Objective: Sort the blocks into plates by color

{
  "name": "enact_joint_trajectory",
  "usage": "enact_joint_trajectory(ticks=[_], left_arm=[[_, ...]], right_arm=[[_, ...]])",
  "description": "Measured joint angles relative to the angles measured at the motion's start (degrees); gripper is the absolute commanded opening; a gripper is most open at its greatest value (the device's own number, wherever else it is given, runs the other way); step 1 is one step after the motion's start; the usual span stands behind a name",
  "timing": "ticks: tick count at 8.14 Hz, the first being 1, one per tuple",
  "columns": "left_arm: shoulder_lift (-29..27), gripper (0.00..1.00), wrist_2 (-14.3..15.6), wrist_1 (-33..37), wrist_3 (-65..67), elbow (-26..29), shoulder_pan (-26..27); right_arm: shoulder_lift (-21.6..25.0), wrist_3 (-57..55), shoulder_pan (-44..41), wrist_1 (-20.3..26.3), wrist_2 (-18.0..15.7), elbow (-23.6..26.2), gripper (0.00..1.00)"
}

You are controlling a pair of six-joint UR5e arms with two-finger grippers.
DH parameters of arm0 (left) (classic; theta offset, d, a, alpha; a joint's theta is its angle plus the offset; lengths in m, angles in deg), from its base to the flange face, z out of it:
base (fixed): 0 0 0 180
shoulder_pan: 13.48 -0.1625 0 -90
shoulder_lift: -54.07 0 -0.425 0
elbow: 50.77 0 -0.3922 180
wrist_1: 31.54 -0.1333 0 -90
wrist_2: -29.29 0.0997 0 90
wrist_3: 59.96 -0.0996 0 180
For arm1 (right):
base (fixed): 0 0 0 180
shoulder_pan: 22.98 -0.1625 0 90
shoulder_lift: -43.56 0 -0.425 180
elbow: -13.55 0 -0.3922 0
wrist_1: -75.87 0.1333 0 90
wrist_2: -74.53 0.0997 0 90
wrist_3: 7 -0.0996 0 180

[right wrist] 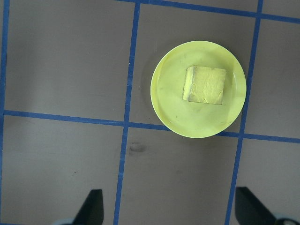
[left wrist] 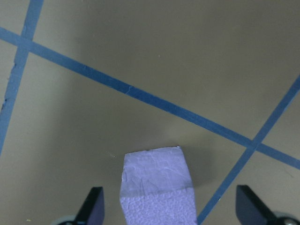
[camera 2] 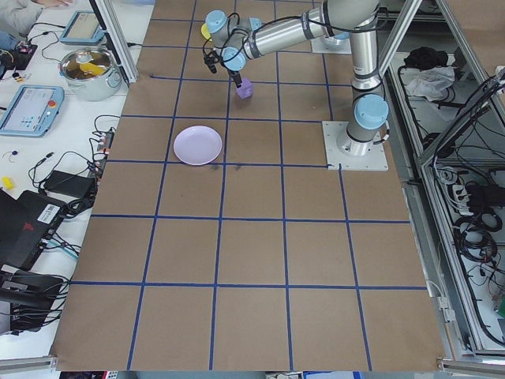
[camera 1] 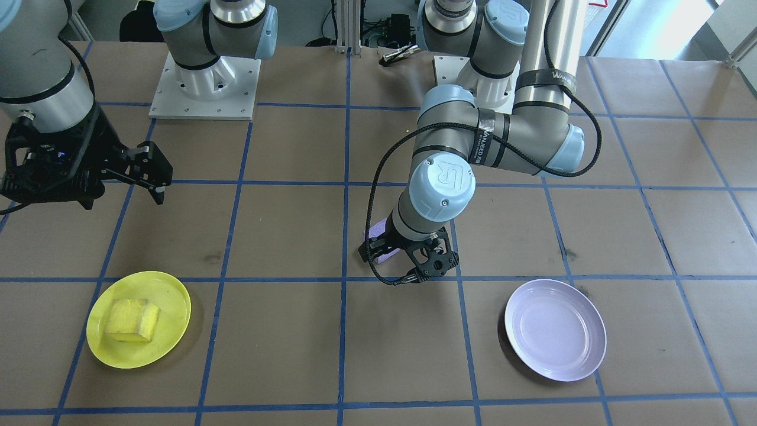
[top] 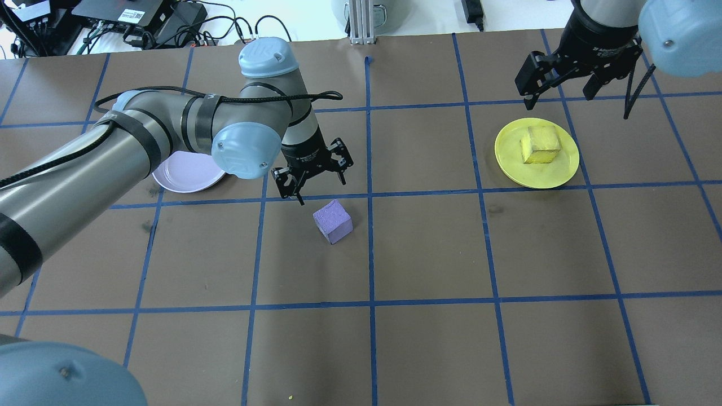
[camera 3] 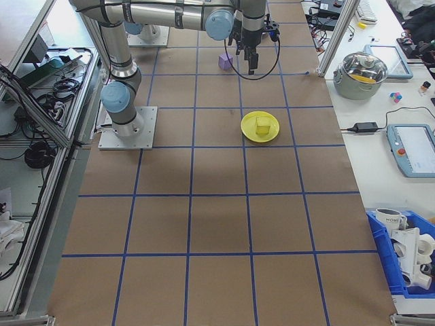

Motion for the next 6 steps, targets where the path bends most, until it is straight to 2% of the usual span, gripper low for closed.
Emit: enact_joint_trajectory(ticks=[3, 4, 5, 6], left_arm=[[0.1, 1.0, 0.0, -6.3, -1.4, -6.2, 0.3], [-0.2, 0.97, 0.0, -7.3, -1.7, -7.2, 0.3], [-0.5, 0.64, 0.0, -7.8, -1.9, -7.5, 0.3], [-0.7, 0.45, 0.0, -8.2, -2.1, -7.6, 0.3]], right_arm=[[0.3, -0.1, 0.0, -0.3, -0.5, -0.1, 1.0], [0.7, -0.3, 0.0, -0.3, -0.3, -0.2, 1.0], [1.0, -0.3, -0.1, -0.3, -0.3, -0.2, 1.0], [1.2, -0.2, -0.1, -0.3, -0.2, -0.2, 1.0]])
